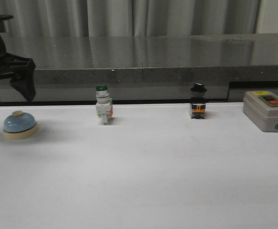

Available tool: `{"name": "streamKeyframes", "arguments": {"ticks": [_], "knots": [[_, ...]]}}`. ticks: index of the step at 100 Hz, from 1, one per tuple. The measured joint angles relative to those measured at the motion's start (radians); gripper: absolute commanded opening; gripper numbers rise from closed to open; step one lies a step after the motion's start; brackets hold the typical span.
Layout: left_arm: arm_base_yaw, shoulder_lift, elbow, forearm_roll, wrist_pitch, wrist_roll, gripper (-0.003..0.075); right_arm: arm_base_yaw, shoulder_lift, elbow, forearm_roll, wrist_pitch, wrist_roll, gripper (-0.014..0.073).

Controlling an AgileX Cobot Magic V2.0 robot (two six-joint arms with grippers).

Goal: Place and press bell with both arms
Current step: 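Move the left gripper over the blue bell and grasp its sides, then lift the bell with the left gripper and carry it toward table center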

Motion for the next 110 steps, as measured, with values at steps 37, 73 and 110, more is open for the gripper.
{"name": "streamKeyframes", "arguments": {"ticks": [37,73,110], "knots": [[-0.017,0.093,-0.006,0.0,-0.037,0.0,0.0648,0.0,0.0,0.0,0.0,0.0,0.0,-0.0069],[-0.017,0.154,-0.01,0.0,-0.041,0.0,0.053,0.0,0.0,0.0,0.0,0.0,0.0,-0.0069],[-0.017,0.166,-0.012,0.0,-0.041,0.0,0.0197,0.0,0.0,0.0,0.0,0.0,0.0,-0.0069]]}}
